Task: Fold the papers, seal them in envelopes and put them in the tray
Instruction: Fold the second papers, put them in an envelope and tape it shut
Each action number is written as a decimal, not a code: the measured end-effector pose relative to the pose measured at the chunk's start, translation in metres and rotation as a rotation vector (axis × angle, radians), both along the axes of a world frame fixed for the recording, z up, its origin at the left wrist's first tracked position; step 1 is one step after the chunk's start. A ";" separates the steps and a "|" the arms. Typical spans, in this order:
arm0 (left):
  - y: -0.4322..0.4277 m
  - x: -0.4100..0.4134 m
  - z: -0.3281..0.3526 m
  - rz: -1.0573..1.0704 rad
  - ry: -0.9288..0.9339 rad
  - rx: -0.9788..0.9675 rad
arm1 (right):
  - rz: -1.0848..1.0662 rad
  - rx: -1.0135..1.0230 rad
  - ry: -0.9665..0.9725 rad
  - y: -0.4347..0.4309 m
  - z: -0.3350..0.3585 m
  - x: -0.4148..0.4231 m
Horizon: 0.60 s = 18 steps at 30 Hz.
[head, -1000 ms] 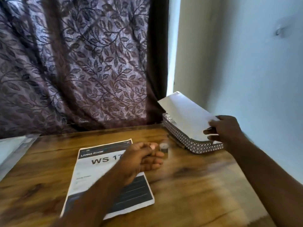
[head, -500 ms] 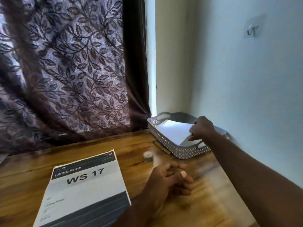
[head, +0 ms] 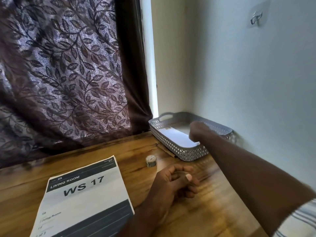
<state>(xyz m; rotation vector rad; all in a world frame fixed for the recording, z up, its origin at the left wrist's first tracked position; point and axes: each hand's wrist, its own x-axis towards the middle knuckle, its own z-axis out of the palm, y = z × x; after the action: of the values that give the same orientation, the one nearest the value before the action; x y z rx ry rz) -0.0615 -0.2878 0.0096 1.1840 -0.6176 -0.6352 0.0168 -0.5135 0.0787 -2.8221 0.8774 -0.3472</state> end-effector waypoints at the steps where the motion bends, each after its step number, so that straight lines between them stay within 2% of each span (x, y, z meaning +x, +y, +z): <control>1: 0.000 0.000 -0.001 0.005 0.000 0.001 | 0.011 -0.007 0.017 0.000 0.001 0.000; 5: -0.002 0.002 -0.002 0.010 -0.018 0.009 | 0.025 -0.011 0.049 0.000 0.005 0.000; 8: -0.001 -0.001 -0.001 0.008 -0.014 -0.001 | 0.035 0.023 0.000 0.002 0.006 -0.003; 12: 0.001 -0.005 0.002 0.044 -0.043 -0.017 | 0.184 0.070 -0.048 0.019 0.003 -0.007; 14: 0.000 -0.009 0.002 0.079 -0.103 -0.014 | 0.253 0.043 0.019 0.033 -0.003 -0.011; 18: -0.001 -0.025 0.003 0.093 -0.273 0.020 | 0.199 -0.003 0.055 0.041 -0.013 -0.020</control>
<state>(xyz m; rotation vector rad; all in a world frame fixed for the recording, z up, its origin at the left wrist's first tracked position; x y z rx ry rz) -0.0861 -0.2889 0.0123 1.3217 -0.7822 -0.4042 -0.0032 -0.4727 0.0656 -2.9011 0.5983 -0.2448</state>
